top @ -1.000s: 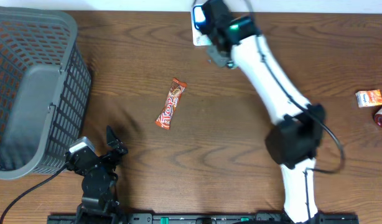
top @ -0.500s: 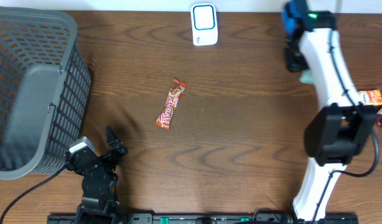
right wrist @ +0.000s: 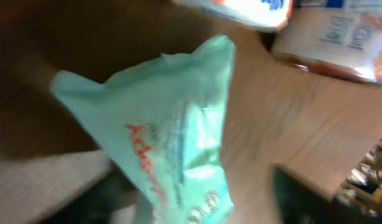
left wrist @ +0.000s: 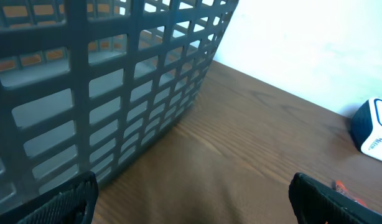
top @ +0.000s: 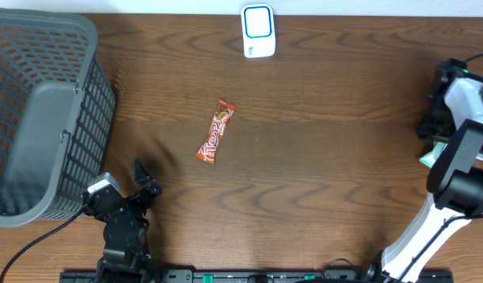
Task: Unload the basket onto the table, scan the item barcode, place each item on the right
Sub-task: 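Carry the wipes pack to the right edge and release it, then reach the right gripper to the red TOP bar and grasp it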
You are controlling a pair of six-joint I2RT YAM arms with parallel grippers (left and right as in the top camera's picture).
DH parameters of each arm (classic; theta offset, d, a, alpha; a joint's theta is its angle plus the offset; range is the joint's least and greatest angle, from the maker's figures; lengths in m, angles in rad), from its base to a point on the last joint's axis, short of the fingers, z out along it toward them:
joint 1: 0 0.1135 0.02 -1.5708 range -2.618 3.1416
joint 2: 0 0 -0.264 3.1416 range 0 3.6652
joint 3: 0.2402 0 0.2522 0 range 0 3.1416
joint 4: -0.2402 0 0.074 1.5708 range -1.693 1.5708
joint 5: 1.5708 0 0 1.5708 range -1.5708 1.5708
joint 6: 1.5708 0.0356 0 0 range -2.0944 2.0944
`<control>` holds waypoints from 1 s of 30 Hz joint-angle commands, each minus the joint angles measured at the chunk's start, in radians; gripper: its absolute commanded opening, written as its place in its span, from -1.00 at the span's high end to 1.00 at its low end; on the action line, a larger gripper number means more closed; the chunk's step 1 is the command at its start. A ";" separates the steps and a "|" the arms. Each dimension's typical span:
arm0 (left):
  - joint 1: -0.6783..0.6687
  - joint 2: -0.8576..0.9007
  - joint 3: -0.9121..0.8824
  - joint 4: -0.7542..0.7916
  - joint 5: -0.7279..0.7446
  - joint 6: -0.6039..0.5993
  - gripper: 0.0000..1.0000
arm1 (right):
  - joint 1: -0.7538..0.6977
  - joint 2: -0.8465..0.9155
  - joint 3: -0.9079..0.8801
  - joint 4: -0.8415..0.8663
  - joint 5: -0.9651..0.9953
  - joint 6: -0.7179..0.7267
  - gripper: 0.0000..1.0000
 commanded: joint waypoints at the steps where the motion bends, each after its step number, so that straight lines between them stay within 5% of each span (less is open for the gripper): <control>1: 0.003 -0.002 -0.026 -0.004 -0.006 -0.002 -0.96 | 0.012 -0.030 0.110 -0.065 -0.006 0.034 -0.98; 8: 0.003 -0.002 -0.026 -0.004 -0.006 -0.002 -0.96 | 0.139 -0.134 0.364 -0.252 -0.360 0.070 -0.99; 18: 0.003 -0.002 -0.026 -0.004 -0.006 -0.002 -0.96 | 0.497 -0.159 0.353 -0.163 -0.976 0.071 -0.99; 24: 0.003 -0.002 -0.026 -0.004 -0.006 -0.002 -0.96 | 0.749 -0.129 0.293 -0.073 -0.962 0.091 -0.99; 30: 0.003 -0.002 -0.026 -0.004 -0.006 -0.002 -0.96 | 1.014 -0.078 0.176 0.072 -0.576 0.002 -0.99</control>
